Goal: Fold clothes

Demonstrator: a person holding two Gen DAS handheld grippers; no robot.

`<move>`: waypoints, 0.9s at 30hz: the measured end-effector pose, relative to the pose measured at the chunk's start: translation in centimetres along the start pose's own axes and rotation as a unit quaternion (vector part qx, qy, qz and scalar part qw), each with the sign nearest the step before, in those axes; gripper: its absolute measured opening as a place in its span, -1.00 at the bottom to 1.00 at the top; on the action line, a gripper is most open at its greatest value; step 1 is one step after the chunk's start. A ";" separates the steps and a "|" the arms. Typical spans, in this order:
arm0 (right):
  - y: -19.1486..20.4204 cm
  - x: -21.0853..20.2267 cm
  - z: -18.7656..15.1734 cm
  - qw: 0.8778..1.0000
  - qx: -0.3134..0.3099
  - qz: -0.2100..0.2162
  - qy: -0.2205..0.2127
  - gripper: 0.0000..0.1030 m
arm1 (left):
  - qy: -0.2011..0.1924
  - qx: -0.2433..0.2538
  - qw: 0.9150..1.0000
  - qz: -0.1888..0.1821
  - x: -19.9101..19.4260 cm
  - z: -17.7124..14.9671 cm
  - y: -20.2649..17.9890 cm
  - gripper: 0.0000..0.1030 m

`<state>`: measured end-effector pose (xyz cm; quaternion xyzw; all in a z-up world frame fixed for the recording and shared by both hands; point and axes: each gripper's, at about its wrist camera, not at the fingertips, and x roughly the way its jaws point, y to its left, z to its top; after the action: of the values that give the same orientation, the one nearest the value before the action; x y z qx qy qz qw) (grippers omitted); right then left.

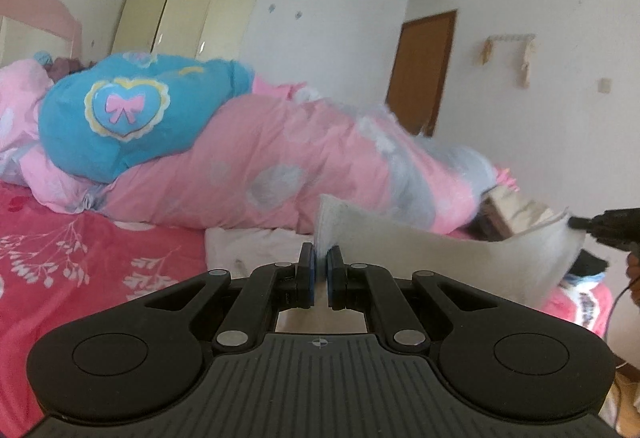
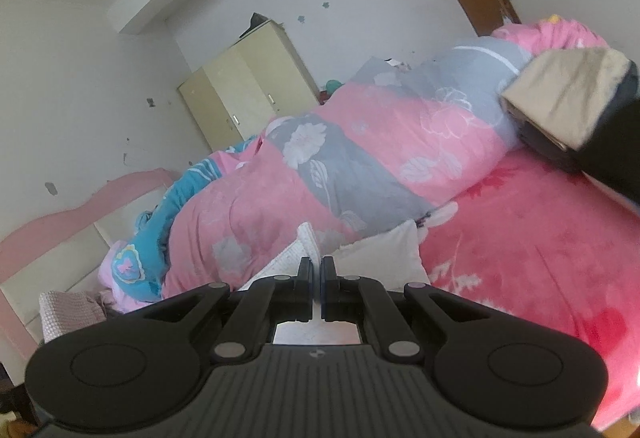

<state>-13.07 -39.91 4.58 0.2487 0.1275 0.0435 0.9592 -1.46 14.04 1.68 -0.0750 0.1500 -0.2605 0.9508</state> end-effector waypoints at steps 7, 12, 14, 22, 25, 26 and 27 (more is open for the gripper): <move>-1.5 10.2 3.2 1.000 -0.008 -0.006 0.024 -0.96 | 0.042 0.004 0.999 0.013 9.8 2.6 3.6 -0.92; -3.3 17.9 4.9 0.998 -0.010 -0.029 0.046 -0.96 | 0.080 -0.015 0.996 0.022 17.3 3.6 7.2 -0.92; -4.2 20.9 5.1 0.997 -0.010 -0.039 0.058 -0.96 | 0.094 -0.019 0.995 0.023 19.8 3.5 8.2 -0.92; -8.5 29.7 3.3 0.991 -0.003 -0.073 0.109 -0.96 | 0.154 -0.026 0.987 0.031 27.1 1.0 11.1 -0.92; -9.9 31.4 2.0 0.988 0.003 -0.081 0.131 -0.96 | 0.170 -0.035 0.984 0.033 27.6 -0.3 12.0 -0.91; -10.3 31.8 1.5 0.987 0.006 -0.084 0.138 -0.96 | 0.177 -0.039 0.983 0.035 27.6 -0.6 12.2 -0.89; -10.7 32.2 1.1 0.985 0.012 -0.086 0.146 -0.96 | 0.183 -0.042 0.981 0.037 27.6 -1.0 12.4 -0.83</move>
<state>18.51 -45.06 -6.88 0.2390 0.2881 -0.0050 0.9273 26.68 10.24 -8.76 -0.0605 0.3352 -0.2277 0.9122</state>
